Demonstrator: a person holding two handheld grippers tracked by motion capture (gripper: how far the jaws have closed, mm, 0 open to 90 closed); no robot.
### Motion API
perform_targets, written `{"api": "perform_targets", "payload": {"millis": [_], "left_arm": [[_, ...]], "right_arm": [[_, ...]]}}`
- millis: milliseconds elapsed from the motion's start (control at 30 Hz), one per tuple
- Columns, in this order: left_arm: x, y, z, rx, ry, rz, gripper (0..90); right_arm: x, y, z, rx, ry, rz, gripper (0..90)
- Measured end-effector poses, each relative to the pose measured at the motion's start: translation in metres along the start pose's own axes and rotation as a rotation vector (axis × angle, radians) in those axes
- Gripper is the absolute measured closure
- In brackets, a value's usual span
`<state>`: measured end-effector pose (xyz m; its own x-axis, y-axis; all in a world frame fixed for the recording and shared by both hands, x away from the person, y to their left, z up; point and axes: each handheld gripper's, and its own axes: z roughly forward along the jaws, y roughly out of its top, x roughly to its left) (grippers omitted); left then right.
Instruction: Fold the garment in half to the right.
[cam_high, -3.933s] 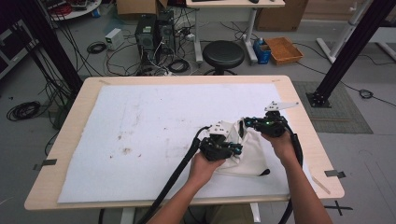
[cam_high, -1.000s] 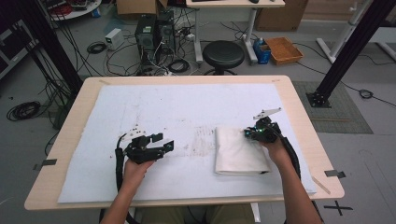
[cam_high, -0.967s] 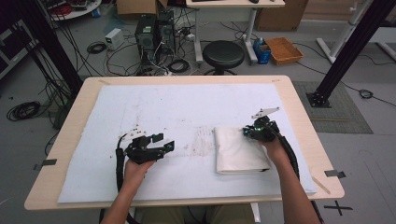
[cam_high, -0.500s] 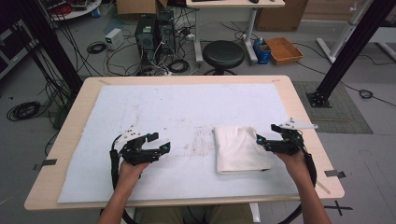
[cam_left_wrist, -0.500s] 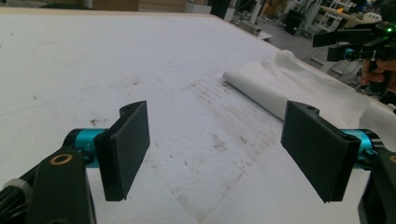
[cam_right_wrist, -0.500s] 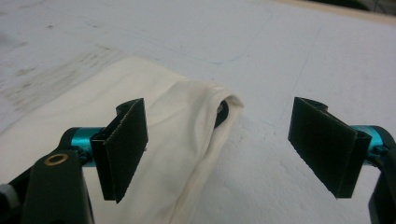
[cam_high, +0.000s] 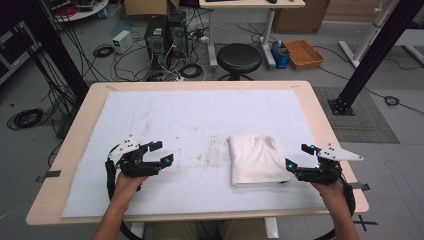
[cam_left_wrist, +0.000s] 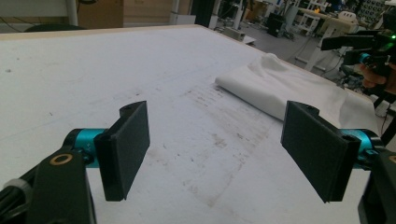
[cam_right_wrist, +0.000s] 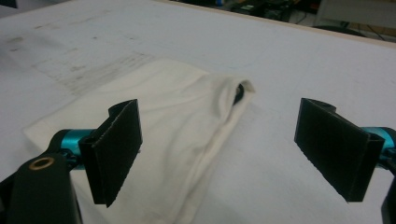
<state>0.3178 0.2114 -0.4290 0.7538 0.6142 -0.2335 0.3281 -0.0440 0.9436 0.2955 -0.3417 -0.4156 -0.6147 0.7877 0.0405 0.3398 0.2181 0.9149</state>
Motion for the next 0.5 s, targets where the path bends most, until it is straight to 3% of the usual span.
{"api": "perform_targets", "payload": {"millis": [200,500], "left_arm": [[-0.001,-0.002,-0.004,0.002,0.016,-0.004,23.8],[-0.001,-0.004,-0.006,-0.006,0.024,-0.010,23.8]], "right_arm": [[-0.005,-0.004,-0.001,0.013,-0.011,0.036,14.7],[0.000,-0.005,0.009,0.029,0.003,0.021,14.7]]}}
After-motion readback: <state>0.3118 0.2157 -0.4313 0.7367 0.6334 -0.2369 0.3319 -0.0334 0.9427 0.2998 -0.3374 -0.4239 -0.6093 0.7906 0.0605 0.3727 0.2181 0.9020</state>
